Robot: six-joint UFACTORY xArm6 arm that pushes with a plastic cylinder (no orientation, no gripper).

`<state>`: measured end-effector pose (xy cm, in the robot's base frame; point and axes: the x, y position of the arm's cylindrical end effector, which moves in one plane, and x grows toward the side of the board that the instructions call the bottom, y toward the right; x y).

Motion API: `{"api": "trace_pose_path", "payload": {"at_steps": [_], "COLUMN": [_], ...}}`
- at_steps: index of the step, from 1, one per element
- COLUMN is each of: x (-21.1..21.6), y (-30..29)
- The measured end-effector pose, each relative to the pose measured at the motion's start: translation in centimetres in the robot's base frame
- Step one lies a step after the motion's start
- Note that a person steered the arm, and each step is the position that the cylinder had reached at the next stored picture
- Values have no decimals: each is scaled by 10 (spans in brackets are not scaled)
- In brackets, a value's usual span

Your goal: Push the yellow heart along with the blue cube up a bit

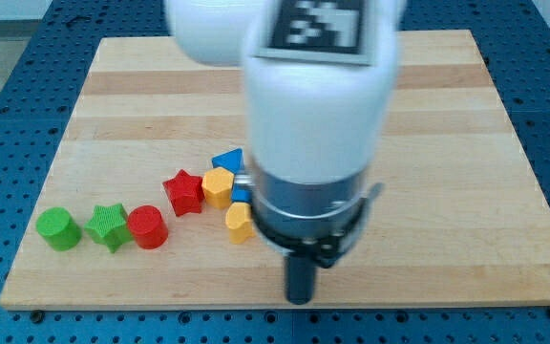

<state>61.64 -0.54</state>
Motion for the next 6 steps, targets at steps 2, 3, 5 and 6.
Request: {"api": "trace_pose_path", "payload": {"at_steps": [2, 3, 5, 6], "x": [-37, -68, -69, -33], "y": [-53, -63, -68, -52]}}
